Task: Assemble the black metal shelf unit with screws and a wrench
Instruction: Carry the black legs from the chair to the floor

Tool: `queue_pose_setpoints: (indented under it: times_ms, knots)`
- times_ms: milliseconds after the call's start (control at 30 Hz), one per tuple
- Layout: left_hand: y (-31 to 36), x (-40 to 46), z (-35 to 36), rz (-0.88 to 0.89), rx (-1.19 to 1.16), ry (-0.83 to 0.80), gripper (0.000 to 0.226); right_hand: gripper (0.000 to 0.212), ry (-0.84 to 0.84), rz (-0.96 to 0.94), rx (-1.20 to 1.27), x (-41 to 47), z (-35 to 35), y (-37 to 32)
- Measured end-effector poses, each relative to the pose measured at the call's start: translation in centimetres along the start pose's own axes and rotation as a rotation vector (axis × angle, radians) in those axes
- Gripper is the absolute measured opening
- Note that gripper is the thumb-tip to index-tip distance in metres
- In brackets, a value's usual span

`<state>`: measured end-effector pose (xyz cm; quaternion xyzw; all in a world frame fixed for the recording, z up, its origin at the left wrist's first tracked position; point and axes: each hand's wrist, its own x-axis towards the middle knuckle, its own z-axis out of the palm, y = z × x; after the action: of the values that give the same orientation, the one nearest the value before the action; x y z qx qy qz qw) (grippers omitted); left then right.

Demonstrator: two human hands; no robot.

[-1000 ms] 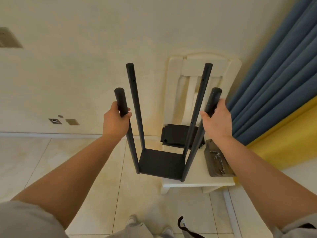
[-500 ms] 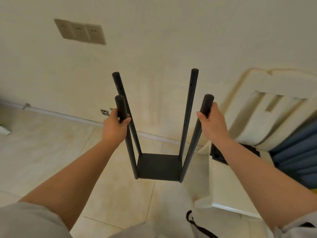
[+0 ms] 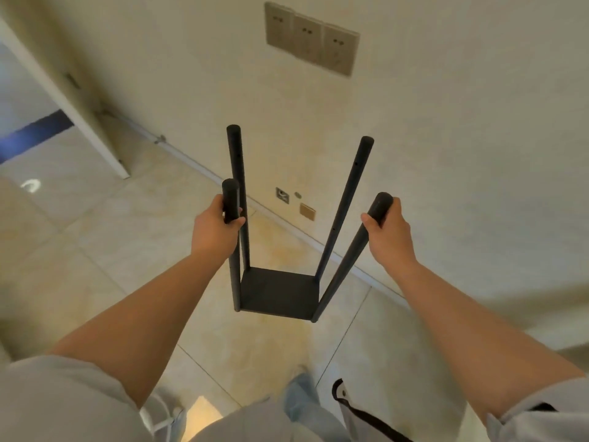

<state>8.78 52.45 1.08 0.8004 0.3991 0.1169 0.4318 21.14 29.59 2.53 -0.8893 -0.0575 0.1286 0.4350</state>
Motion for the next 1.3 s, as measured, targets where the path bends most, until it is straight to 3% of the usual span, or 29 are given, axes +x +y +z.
queue_pose_setpoints:
  times_ms: [367, 700, 1000, 1300]
  knots:
    - [-5.9, 10.3, -10.1, -0.089, 0.139, 0.208, 0.044, 0.038, -0.187, -0.102, 0.056, 8.1, 14.2, -10.9]
    - [-13.4, 21.4, -20.8, -0.149, 0.083, 0.162, 0.043, 0.042, -0.210, -0.177, -0.077, 12.5, 29.2, -22.1]
    - [-18.7, 31.5, -27.2, -0.226, 0.100, 0.216, 0.038, 0.032, -0.370, -0.241, -0.206, 18.6, 41.1, -29.4]
    - [-26.2, 39.5, -32.0, -0.318, 0.143, 0.191, 0.032, 0.040, -0.536, -0.258, -0.469, 23.3, 53.4, -35.1]
